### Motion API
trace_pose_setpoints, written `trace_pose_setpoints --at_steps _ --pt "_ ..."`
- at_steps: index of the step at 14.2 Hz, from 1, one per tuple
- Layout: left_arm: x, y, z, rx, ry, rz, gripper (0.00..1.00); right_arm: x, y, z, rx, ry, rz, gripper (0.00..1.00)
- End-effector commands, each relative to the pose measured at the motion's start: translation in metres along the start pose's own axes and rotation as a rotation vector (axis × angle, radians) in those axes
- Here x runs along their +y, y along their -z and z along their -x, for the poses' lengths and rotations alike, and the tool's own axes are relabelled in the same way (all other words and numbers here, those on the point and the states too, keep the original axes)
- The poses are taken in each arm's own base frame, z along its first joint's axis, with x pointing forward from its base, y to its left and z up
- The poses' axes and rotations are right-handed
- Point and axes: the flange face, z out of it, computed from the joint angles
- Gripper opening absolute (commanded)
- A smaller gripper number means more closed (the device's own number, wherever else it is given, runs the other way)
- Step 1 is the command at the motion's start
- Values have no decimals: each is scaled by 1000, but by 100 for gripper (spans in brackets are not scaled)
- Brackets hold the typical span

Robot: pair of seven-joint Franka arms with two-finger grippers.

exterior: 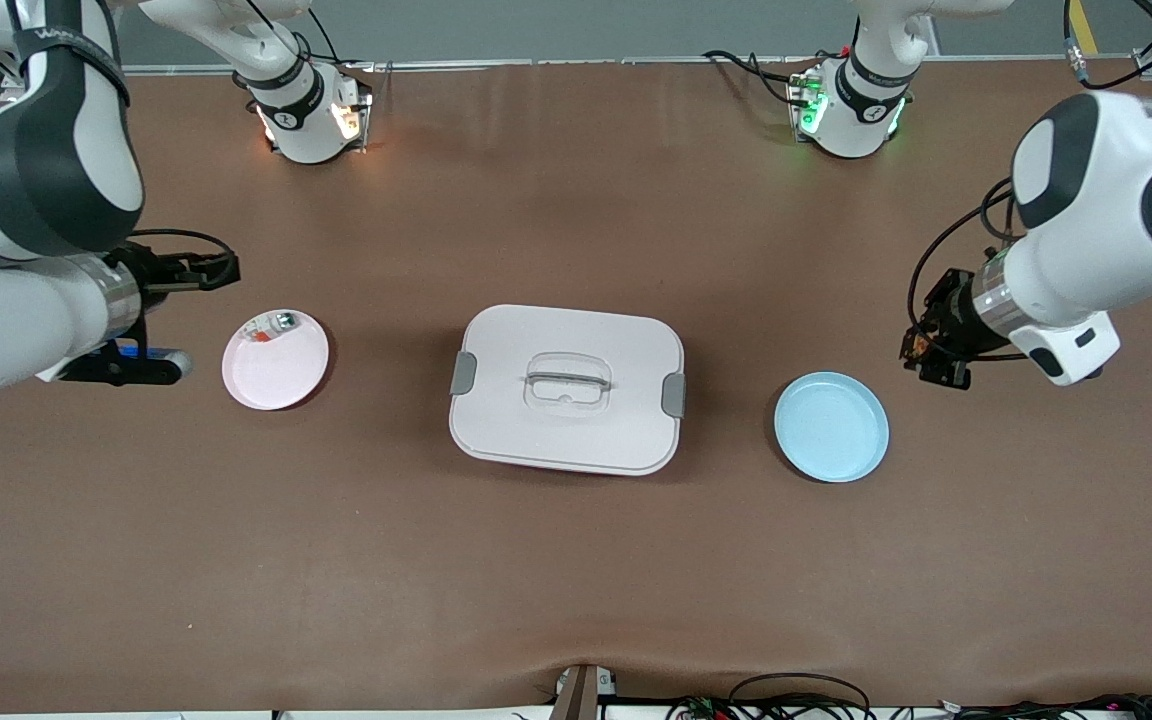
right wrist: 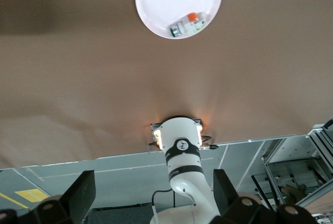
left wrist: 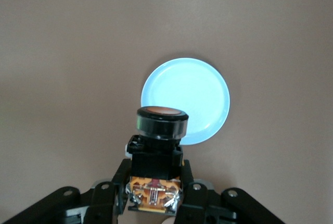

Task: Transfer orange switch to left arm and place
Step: 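Lower the switch onto the light-blue plate with the left gripper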

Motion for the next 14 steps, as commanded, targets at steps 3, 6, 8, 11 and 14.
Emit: trace_pose_setpoints --at_steps 3,6,8,11,14 --pt "3 -54 -2 45 43 59 0 30 5 10 -16 -7 14 100" --pt "1 -80 -9 56 41 86 0 35 5 9 -16 -14 5 100" --pt "-5 -100 -8 59 34 109 0 40 6 8 -17 -10 -32 100" --pt "-13 -134 -4 56 22 113 0 50 6 6 -15 -20 -49 100" --pt "-15 -168 -4 52 23 64 0 52 8 9 -7 -54 -52 100"
